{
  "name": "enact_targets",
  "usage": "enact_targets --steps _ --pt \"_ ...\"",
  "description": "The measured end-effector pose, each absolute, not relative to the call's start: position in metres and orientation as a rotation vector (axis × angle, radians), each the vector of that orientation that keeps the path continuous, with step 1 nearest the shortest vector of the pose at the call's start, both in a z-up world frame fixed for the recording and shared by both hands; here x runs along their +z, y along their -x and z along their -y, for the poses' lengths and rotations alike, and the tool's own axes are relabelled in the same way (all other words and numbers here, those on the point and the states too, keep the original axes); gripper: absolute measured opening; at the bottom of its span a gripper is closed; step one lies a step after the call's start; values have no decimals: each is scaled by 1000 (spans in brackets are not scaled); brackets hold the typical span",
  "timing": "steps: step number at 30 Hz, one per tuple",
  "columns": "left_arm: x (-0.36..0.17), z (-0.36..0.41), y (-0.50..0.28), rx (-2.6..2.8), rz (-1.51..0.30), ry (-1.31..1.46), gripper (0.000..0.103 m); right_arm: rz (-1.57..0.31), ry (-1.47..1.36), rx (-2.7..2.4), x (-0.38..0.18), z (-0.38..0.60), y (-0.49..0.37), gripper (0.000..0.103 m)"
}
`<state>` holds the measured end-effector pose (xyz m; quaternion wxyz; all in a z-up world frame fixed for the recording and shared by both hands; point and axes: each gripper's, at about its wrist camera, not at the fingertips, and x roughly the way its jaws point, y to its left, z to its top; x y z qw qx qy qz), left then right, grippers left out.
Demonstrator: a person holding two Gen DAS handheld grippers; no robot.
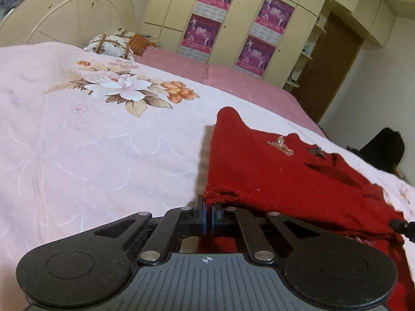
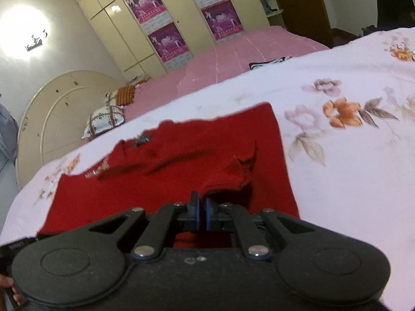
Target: Fold small clothes
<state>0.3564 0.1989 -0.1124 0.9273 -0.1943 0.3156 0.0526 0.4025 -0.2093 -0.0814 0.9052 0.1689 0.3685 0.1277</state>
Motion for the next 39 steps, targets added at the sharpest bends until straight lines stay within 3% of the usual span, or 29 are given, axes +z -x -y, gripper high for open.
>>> enact_targets --steps 6,8,9,10,11,12,18,26,33,37,39 --pt "-110 -189 -365 126 -702 295 4 -741 -327 261 -78 205 -397 6" --pt "-105 -185 -366 123 -723 240 13 -794 -326 221 -89 208 -405 4" --pt "-102 -186 -363 124 -727 215 31 -794 -333 224 -91 210 -404 6" --pt "-98 -188 -357 147 -722 197 59 -797 -340 224 -89 211 -403 14" --pt "-93 -192 -349 178 -692 186 65 -794 -337 213 -84 213 -401 19" --pt "-85 -196 -340 186 -647 187 65 -775 -323 192 -79 214 -396 24" --pt "-61 -160 -372 51 -562 134 65 -673 -213 224 -53 209 -389 20" --pt "-105 -125 -409 -46 -645 73 65 -661 39 88 -69 178 -396 20" --pt "-106 -119 -412 -42 -647 40 65 -574 -45 105 -51 209 -383 22" --pt "-103 -124 -412 -54 -650 35 67 -743 11 119 -81 194 -405 23" --pt "-92 -131 -409 -29 -592 37 67 -738 -6 118 -83 199 -405 23"
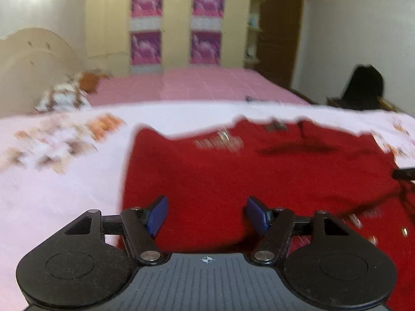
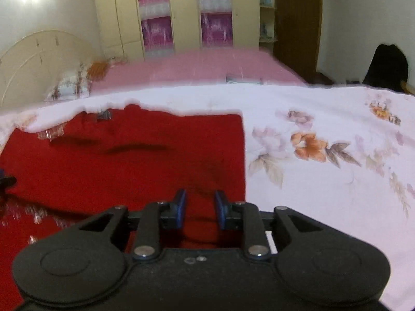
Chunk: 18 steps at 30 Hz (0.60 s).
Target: Fold small clothes
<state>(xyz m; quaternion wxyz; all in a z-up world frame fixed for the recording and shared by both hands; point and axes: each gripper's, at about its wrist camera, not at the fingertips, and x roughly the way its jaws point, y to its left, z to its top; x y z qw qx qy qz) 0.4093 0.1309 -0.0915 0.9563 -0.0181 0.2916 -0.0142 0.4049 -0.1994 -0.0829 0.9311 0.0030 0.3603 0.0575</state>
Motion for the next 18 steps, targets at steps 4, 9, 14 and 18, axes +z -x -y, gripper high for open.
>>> enact_targets --steps 4,9,14,18 --pt "-77 -139 -436 -43 -544 67 67 -640 -37 153 -60 199 -405 25" --pt "-93 -147 -485 4 -617 28 67 -637 -12 199 -66 182 -435 23" --pt "-108 -155 -490 2 -659 -5 68 -674 52 199 -87 177 -437 22" --pt "-90 -142 -483 14 -604 -30 68 -611 9 216 -72 181 -423 24"
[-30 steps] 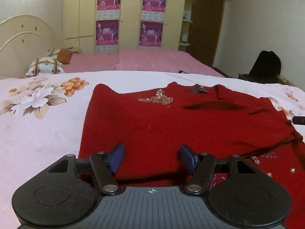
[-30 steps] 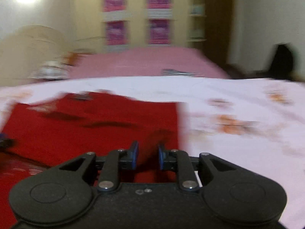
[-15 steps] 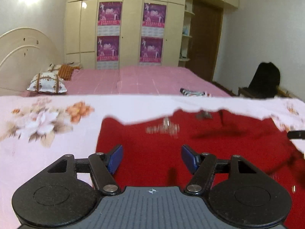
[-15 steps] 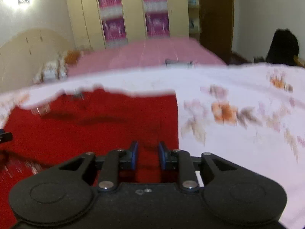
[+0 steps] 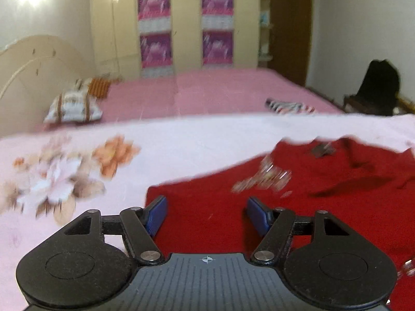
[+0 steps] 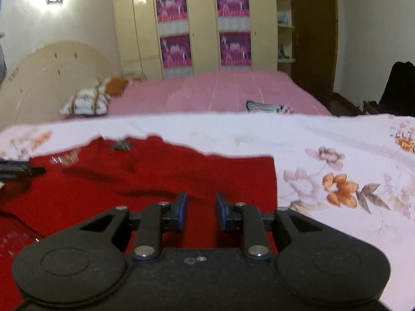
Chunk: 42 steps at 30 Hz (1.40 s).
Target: Fold small clothes
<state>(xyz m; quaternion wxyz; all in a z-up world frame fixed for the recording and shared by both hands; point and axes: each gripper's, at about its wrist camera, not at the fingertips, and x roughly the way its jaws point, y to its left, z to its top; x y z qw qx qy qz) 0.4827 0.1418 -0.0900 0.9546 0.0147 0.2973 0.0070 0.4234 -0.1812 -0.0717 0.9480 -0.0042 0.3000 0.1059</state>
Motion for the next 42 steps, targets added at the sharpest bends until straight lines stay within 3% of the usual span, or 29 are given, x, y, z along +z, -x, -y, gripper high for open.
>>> enact_targets --steps 3,6,7,19,23,27,35,42 --pt "-84 -127 -489 -49 -573 -31 68 -583 18 230 -68 179 -423 26" --pt "-104 -124 -505 -20 -664 -73 68 -618 31 245 -77 174 -432 25" --pt "-109 -133 -504 -18 -655 -37 78 -643 54 227 -83 173 -436 24" --pt "-81 -150 -466 65 -604 -16 78 -677 116 184 -82 185 -428 24" --pt "-77 -103 -443 -75 -590 -13 78 -579 96 243 -55 174 -403 27" --pt "-95 -64 -436 -118 -641 -54 78 -637 129 367 -68 128 -398 25" --pt "-102 -129 -409 4 -659 -4 78 -655 222 287 -83 148 -386 32" --pt "-95 -122 -404 30 -656 -28 81 -692 138 233 -82 172 -389 35"
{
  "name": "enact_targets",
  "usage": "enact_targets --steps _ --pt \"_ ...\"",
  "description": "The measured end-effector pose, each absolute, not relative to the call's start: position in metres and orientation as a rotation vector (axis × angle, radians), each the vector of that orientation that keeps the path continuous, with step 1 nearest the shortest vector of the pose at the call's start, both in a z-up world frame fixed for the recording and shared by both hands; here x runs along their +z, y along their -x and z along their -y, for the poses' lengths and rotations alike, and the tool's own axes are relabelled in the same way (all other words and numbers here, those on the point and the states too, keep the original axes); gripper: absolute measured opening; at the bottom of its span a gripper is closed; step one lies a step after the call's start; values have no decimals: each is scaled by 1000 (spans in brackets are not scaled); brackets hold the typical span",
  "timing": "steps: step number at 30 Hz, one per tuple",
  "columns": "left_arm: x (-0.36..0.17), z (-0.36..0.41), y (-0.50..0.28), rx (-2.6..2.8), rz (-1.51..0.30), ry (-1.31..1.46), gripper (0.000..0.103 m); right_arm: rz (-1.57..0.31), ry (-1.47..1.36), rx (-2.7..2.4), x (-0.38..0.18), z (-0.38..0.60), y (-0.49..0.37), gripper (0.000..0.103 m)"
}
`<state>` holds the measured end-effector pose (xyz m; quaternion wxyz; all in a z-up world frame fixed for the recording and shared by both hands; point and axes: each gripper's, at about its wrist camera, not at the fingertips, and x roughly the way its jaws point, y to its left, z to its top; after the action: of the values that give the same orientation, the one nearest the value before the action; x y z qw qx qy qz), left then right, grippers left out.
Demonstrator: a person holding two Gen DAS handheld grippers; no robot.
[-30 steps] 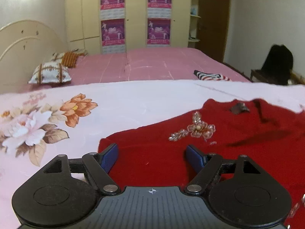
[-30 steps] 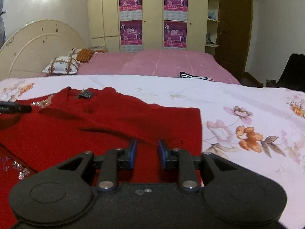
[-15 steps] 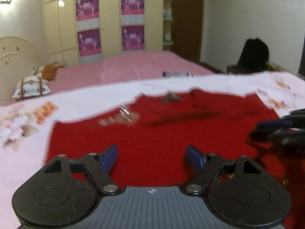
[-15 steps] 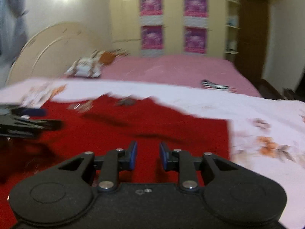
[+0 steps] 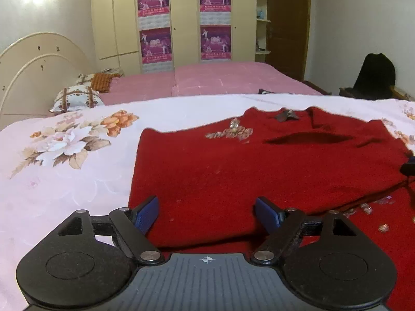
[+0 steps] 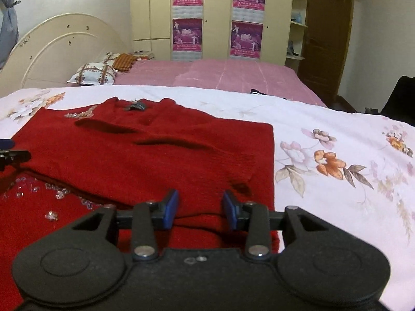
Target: Fold small clothes
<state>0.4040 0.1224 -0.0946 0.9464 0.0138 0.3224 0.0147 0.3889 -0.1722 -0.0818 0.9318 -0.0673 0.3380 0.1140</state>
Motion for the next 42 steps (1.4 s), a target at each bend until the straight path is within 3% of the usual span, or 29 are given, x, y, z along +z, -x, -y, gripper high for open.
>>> enact_targets --steps 4,6,13,27,36,42 --pt "-100 -113 -400 11 -667 -63 81 -618 95 250 -65 174 -375 31" --pt "-102 -116 -398 14 -661 -35 82 -678 116 245 -75 173 -381 28" --pt "-104 -120 -401 31 -676 -13 90 -694 97 240 -88 177 -386 31" --pt "-107 -119 -400 41 -677 -10 92 -680 97 234 -90 177 -383 33" --pt "-105 -124 -406 59 -721 -10 102 -663 112 224 -93 176 -383 34" --pt "-84 -125 -343 37 -716 -76 102 -702 -65 300 -60 201 -361 38"
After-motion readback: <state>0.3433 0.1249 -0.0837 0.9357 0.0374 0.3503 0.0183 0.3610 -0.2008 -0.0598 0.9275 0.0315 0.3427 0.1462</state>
